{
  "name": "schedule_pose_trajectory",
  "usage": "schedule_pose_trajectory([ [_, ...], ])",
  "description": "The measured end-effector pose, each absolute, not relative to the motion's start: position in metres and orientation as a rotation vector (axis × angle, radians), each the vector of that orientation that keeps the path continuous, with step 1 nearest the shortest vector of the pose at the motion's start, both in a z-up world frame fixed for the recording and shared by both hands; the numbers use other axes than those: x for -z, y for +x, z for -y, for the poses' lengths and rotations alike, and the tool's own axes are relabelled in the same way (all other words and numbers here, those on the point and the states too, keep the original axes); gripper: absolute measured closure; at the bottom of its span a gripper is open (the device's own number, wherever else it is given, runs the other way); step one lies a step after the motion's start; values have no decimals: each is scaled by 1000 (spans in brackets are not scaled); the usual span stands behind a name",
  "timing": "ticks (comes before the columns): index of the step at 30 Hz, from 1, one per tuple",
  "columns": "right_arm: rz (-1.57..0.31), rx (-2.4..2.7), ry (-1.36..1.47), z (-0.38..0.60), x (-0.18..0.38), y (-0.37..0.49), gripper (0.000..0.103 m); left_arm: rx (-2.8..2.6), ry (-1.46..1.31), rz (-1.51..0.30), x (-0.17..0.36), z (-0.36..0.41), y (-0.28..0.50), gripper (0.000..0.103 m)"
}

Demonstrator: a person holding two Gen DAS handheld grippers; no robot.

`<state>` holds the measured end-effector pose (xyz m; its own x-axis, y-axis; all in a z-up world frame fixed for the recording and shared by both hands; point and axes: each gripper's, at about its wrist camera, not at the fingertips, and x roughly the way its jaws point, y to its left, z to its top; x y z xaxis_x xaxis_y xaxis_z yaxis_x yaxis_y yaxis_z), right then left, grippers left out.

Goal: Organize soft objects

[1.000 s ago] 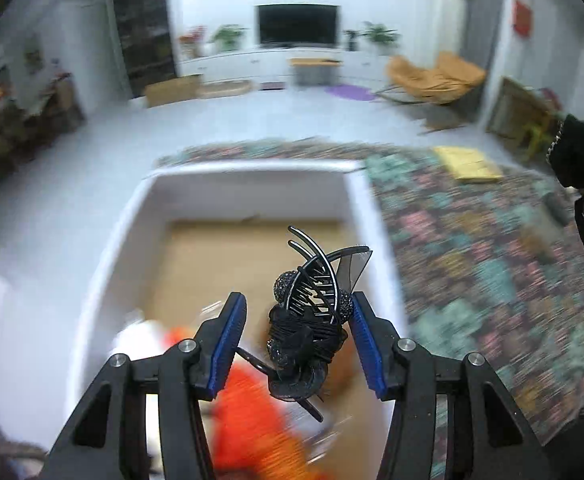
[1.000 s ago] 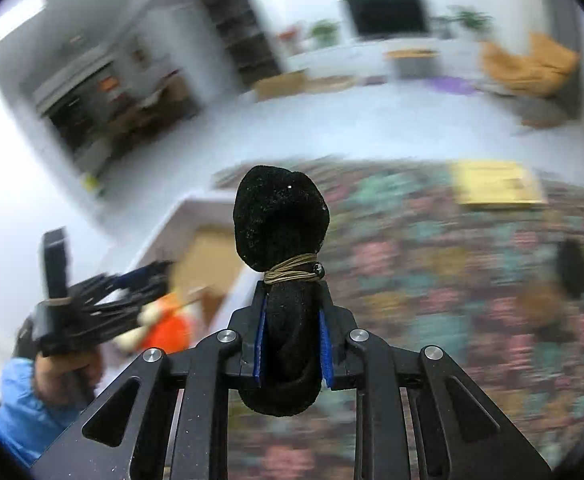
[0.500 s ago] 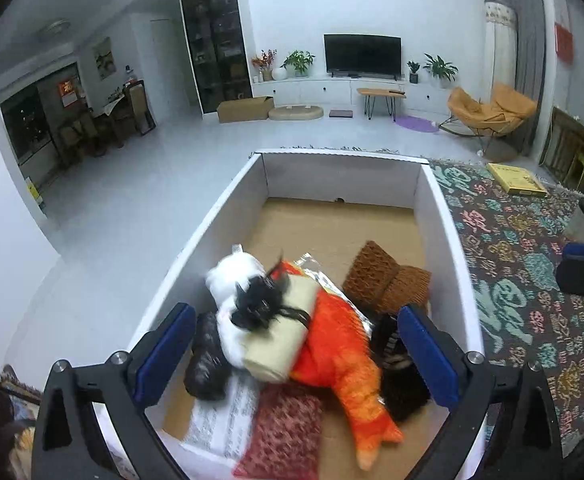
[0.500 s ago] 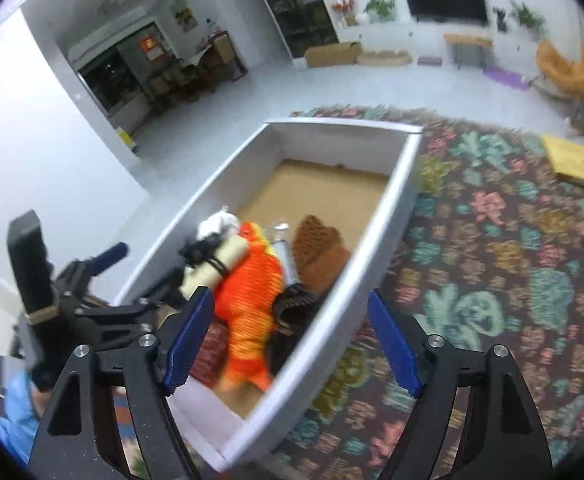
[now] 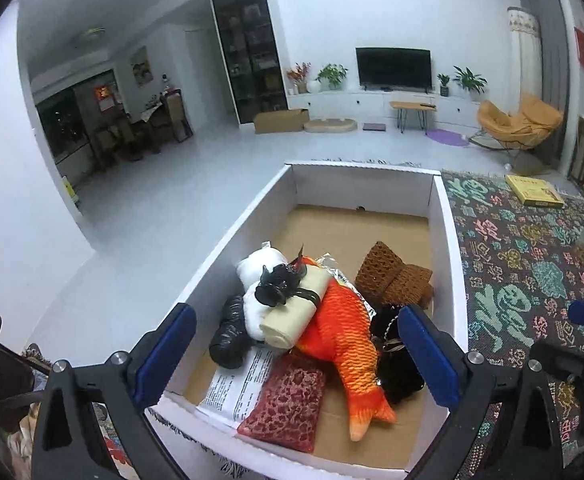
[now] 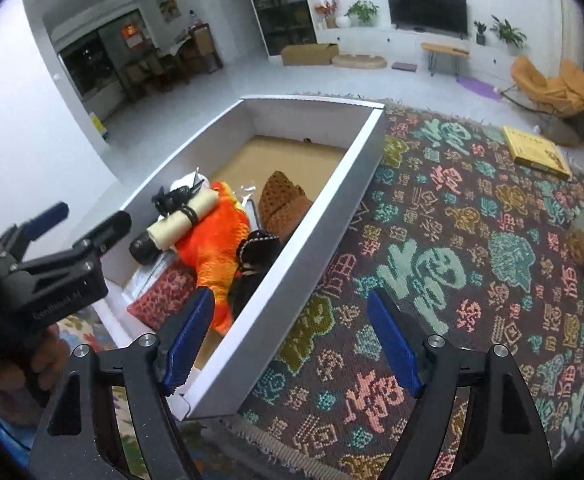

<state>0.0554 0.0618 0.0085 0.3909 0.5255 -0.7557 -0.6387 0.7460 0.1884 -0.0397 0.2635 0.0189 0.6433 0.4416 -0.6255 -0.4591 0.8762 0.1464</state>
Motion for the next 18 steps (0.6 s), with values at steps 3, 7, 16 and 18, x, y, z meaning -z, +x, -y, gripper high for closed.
schedule_pose_trajectory([
  [3, -878, -736, -170, -65, -13, 44, 21, -520, -33, -693, -23, -259, -46, 3],
  [7, -857, -725, -197, -68, -17, 33, 21, -519, -15, -686, -26, -251, -51, 3],
  [16, -851, -702, -228, -70, -17, 29, 21, -535, 23, -684, -28, -242, -53, 3],
  [18, -853, -694, -230, -69, -16, 30, 21, -542, 19, -688, -27, -243, -53, 3],
])
